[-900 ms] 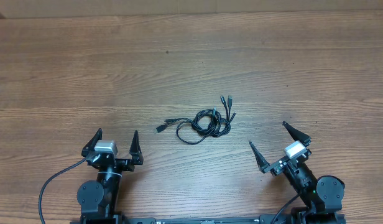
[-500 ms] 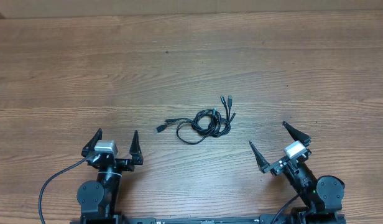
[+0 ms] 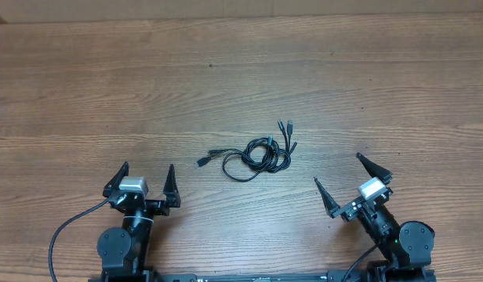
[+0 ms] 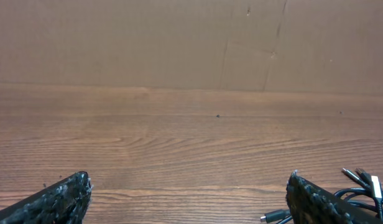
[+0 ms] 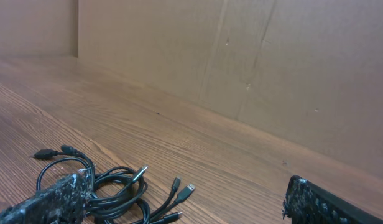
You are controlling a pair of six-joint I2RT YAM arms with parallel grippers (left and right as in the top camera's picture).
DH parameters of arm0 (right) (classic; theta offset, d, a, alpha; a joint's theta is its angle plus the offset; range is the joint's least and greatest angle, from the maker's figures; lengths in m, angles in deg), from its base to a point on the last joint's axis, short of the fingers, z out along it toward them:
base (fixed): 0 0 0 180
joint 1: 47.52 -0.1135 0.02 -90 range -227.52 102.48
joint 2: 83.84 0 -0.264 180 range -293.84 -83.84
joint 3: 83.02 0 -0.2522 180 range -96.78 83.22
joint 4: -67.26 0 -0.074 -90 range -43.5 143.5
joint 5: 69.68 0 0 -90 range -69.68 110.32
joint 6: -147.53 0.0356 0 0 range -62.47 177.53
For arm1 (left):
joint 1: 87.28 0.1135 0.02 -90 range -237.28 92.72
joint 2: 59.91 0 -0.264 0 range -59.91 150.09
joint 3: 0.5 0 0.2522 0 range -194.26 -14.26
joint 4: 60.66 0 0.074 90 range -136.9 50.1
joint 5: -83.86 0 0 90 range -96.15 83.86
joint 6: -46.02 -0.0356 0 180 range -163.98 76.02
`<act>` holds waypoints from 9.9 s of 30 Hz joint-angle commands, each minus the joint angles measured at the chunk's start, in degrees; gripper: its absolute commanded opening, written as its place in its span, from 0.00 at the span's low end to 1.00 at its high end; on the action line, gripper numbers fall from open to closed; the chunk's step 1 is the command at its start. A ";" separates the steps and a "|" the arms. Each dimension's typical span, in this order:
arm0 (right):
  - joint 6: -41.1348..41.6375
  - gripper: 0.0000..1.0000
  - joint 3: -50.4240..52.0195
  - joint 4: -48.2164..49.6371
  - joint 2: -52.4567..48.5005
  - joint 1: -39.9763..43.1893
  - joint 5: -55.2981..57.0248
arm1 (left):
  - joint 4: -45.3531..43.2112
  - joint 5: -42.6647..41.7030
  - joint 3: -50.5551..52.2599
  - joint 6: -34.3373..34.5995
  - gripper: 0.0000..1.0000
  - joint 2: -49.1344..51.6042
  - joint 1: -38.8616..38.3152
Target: Untangle cables
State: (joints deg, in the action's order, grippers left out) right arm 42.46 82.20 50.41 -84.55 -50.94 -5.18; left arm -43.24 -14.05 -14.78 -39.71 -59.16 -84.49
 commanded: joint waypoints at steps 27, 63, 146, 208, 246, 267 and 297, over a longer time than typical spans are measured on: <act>0.09 1.00 0.57 -0.02 0.55 0.17 0.37 | 0.20 0.42 0.24 -0.44 1.00 -0.50 0.61; 0.09 1.00 0.57 -0.02 0.55 0.17 0.37 | 0.17 0.42 0.24 -0.44 1.00 -0.50 0.61; 0.09 1.00 0.57 0.00 0.55 0.17 0.37 | 38.40 -17.66 -54.42 -13.99 1.00 43.50 0.52; 0.09 1.00 0.57 0.00 0.55 0.17 0.37 | 40.63 -11.28 -79.47 -25.09 1.00 104.21 -27.71; 0.09 1.00 0.57 -0.02 0.55 0.17 0.37 | 33.62 -6.67 -79.47 -26.56 0.83 116.69 -28.50; 0.09 1.00 0.57 0.00 0.55 0.17 0.37 | 31.56 -6.45 -79.45 -25.94 0.76 116.80 -30.21; 0.09 1.00 0.57 -0.02 0.55 0.17 0.37 | 31.54 -8.55 -77.53 -25.97 0.50 117.26 -30.21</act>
State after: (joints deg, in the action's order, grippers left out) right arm 42.48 82.20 50.41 -84.53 -50.92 -5.16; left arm -12.10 -20.93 -92.94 -65.39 57.23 -114.63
